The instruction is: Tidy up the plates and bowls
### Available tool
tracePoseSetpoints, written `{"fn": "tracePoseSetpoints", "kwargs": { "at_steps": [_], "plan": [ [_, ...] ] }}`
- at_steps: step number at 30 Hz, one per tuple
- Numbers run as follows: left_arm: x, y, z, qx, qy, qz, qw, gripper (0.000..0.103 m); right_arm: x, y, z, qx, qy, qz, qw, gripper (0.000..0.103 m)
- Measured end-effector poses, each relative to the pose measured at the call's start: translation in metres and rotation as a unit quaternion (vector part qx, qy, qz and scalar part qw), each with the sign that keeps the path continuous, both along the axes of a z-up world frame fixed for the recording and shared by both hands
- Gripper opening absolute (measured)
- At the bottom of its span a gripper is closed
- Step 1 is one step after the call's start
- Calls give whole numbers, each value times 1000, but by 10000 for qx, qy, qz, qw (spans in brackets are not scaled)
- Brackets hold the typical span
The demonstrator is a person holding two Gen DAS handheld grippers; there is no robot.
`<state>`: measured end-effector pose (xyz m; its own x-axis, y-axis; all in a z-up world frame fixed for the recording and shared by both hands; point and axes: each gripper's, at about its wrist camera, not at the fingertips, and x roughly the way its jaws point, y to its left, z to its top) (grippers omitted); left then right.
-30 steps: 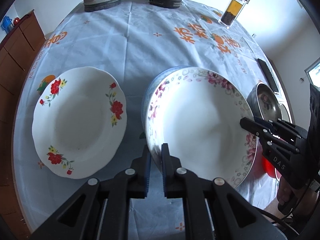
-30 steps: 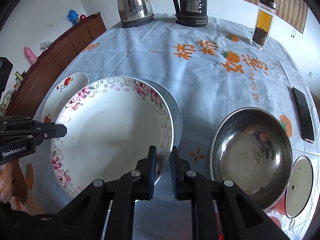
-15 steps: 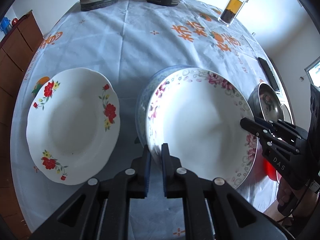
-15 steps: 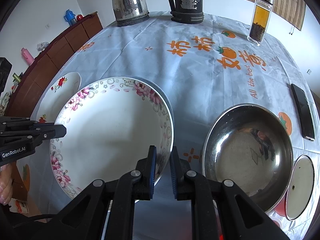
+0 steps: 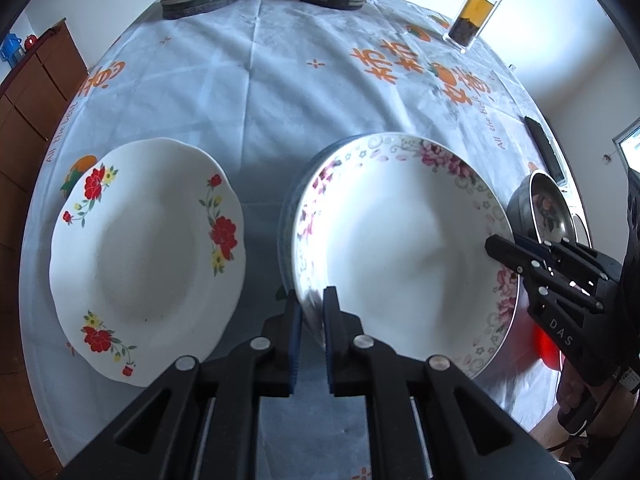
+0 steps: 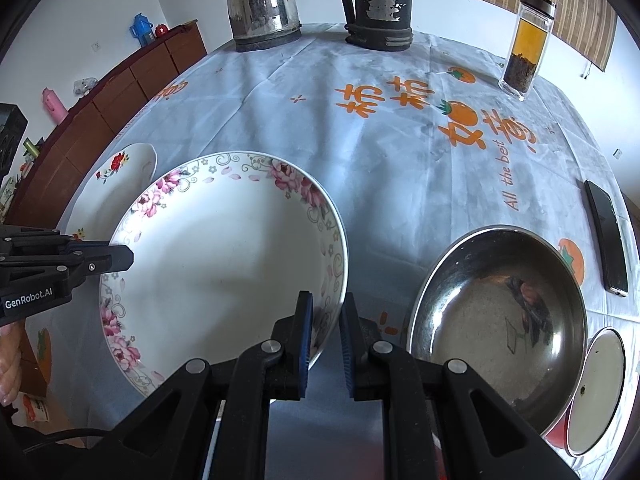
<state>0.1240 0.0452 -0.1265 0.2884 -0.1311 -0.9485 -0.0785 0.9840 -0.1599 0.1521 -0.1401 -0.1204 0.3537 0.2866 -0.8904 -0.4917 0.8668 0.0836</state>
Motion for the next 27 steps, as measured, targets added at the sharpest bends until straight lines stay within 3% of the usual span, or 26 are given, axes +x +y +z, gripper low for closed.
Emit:
{"fn": "tracePoseSetpoints", "kwargs": {
  "at_steps": [27],
  "plan": [
    [6, -6, 0, 346, -145, -131, 9992, 8, 7, 5, -7, -98, -18, 39, 9999, 15]
  ]
}}
